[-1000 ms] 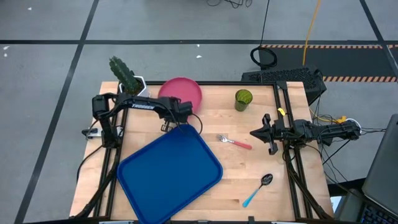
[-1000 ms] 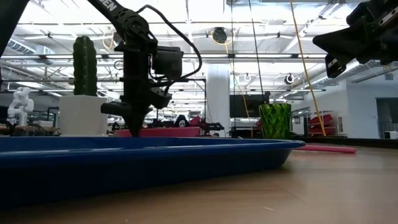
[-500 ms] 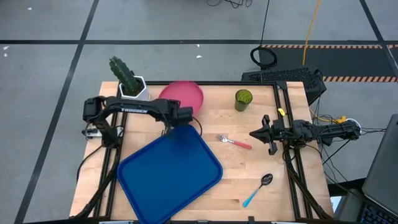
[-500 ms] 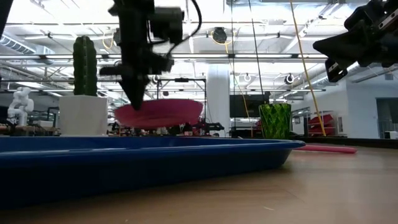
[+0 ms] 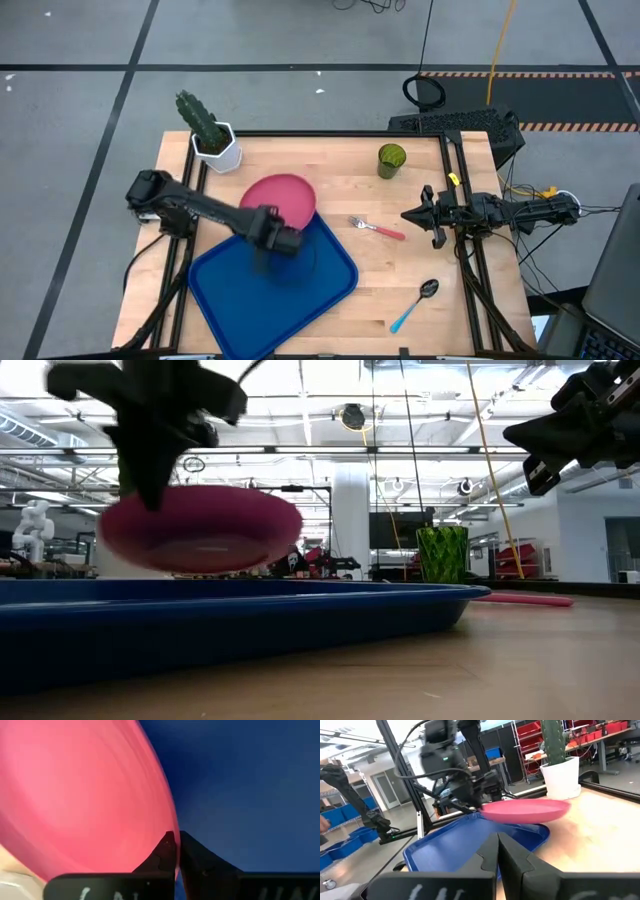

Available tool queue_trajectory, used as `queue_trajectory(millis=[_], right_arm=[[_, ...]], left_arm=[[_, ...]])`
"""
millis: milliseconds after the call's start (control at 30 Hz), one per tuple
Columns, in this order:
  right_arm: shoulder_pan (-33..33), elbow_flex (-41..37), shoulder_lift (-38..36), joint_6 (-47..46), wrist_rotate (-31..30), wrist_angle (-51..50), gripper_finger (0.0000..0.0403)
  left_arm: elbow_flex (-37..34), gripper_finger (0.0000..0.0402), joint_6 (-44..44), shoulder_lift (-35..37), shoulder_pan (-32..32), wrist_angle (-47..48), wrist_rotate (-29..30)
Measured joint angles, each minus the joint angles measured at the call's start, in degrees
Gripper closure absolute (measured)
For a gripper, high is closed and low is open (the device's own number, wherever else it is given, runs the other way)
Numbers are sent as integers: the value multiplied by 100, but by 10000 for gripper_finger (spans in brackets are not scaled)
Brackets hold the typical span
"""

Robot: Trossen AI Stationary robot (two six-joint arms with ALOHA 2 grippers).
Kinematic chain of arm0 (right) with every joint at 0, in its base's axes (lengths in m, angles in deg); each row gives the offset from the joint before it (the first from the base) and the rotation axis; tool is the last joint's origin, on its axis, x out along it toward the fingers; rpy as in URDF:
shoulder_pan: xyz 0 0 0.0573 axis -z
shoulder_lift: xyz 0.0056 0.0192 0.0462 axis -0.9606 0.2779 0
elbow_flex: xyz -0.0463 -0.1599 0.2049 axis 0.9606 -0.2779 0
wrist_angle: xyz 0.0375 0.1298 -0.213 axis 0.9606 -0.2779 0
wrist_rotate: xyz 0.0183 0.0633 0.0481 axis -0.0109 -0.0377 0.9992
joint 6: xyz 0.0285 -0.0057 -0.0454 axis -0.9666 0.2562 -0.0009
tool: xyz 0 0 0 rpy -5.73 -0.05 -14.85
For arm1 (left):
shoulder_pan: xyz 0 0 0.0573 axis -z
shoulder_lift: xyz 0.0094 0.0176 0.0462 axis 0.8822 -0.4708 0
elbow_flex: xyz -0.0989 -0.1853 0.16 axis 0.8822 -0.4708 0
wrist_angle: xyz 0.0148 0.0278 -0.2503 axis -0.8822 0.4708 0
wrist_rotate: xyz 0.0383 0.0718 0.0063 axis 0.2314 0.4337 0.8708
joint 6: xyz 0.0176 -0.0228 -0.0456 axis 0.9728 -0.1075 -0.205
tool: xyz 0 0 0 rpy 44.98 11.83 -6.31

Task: Pick and place plate/cup/fork/spoon on tray
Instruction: Put the pink plate on the center of the blue serving tray

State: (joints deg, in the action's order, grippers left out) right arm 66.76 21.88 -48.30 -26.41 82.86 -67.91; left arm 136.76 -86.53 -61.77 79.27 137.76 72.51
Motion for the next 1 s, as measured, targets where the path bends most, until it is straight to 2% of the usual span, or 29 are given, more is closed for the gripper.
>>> queue_trajectory(millis=[200,433,600,767,1000], right_arm=[[-1,0,-2,-5,-2,3,403],[-1,0,-2,-477,28,283,403],[-1,0,-2,-474,-12,275,403],[-1,0,-2,-487,-11,297,403],[-1,-2,0,-735,-9,286,403]], left_arm=[[0,396,-1692,0,830,-69,-402],[0,396,-2767,0,1536,-754,-437],[0,396,-3169,-85,1791,-1241,-450],[2,396,-3219,-363,1917,-1893,-504],[2,396,-3273,-974,1987,-2109,-1244]])
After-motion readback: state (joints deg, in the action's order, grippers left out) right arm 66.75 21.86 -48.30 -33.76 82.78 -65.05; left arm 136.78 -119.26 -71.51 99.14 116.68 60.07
